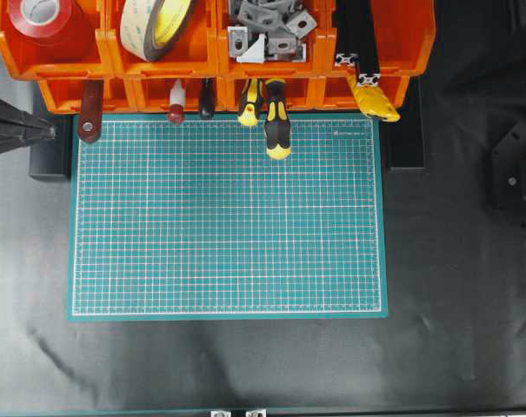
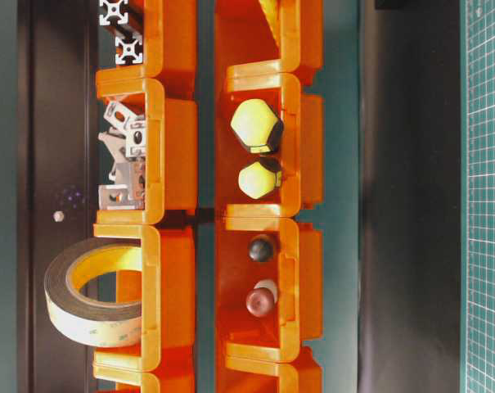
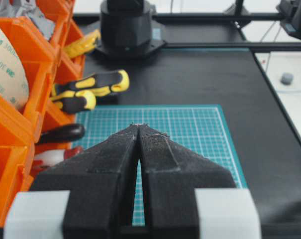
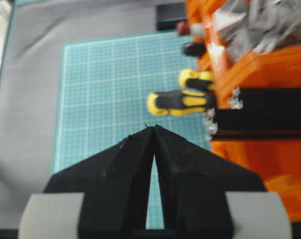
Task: Pick corner brachets from container rack with right arm.
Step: 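Move the right gripper up to the bin of silver corner brackets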
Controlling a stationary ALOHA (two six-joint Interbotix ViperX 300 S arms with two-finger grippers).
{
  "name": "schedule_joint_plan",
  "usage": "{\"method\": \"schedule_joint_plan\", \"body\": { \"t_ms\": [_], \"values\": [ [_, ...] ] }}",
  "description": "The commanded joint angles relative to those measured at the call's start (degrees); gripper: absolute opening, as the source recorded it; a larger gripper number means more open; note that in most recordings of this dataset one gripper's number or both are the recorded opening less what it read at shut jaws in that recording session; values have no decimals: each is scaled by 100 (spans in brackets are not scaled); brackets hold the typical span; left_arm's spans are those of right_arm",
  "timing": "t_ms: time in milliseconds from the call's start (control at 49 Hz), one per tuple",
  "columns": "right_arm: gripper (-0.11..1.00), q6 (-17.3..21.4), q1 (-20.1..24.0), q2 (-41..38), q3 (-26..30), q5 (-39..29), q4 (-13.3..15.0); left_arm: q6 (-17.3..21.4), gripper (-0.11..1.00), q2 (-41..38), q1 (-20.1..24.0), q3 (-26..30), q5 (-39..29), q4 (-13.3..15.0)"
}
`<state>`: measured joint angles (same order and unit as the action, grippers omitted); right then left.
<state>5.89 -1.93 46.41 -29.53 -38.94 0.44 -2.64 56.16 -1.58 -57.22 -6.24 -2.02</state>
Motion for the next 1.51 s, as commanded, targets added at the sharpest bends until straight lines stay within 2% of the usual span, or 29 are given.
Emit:
{"method": "schedule_joint_plan", "body": {
  "t_ms": [0,163,286,428,530,673,775,979,1061,1489],
  "values": [
    [1,-9,-211,-536,1178,-1046,70,-26,0,-62,-9,176,18,-18],
    [0,-35,-580,-1327,2347,-2224,290,-26,0,-105,-18,176,9,-18],
    [0,-229,-853,-1863,3023,-2812,510,-105,0,-132,-9,176,35,-18],
    [1,-721,-1055,-2408,3463,-2918,571,-308,0,-123,-18,167,9,-18],
    [1,-1178,-1072,-2795,3709,-2918,571,-299,0,-105,-35,176,-9,-18],
    [4,-1433,-1081,-3164,3981,-2909,571,-299,0,-26,-53,185,-9,-18],
    [17,-1441,-1116,-3331,4078,-2839,589,-290,0,0,-79,193,-18,-18],
    [72,-1424,-1160,-3560,4052,-2593,589,-299,0,-26,-114,185,-9,-18],
    [84,-1415,-1160,-3665,4052,-2558,589,-299,0,-53,-114,185,-9,-18],
    [85,-1433,-1257,-4307,4078,-2628,580,-290,0,-26,-105,193,-9,-18]
  ]
}}
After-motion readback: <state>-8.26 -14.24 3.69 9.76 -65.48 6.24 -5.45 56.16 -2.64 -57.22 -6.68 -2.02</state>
